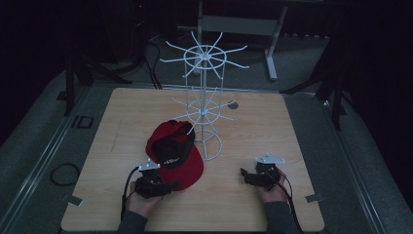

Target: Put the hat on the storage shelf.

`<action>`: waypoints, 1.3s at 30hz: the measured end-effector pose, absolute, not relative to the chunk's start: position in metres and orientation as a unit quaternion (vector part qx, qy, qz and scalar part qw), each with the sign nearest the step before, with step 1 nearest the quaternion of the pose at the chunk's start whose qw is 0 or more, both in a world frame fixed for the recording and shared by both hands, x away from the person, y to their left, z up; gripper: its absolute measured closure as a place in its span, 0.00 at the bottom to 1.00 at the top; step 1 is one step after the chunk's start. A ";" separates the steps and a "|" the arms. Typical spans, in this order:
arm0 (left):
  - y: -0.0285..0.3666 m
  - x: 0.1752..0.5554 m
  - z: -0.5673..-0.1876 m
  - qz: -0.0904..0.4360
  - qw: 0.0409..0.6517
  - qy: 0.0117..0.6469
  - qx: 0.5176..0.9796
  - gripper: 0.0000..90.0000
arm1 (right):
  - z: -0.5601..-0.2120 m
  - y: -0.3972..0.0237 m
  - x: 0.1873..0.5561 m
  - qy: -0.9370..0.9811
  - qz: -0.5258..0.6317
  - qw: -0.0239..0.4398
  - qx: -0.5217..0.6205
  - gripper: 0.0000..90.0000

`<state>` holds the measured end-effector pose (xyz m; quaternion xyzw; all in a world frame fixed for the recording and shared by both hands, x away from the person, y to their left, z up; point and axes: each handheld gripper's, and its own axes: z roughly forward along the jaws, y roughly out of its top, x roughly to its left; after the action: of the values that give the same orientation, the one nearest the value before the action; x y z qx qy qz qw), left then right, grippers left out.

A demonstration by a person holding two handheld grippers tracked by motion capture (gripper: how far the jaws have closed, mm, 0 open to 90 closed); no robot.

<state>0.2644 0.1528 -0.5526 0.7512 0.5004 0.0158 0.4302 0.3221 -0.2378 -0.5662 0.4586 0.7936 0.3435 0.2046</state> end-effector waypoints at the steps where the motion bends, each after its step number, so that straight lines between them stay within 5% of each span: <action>1: 0.151 0.265 -0.554 0.013 0.430 0.501 0.751 0.53 | -0.566 -0.238 0.322 0.794 0.343 0.205 0.459 0.25; 13: 0.141 0.271 -0.561 0.007 0.426 0.514 0.745 0.70 | -0.566 -0.238 0.322 0.794 0.343 0.205 0.459 0.25; 39: 0.154 0.275 -0.560 -0.030 0.450 0.559 0.696 0.88 | -0.566 -0.238 0.322 0.794 0.343 0.205 0.459 0.25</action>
<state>0.2746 0.1543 -0.5601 0.6957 0.5593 -0.0295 0.4498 0.3221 -0.2379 -0.5662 0.4586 0.7937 0.3433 0.2047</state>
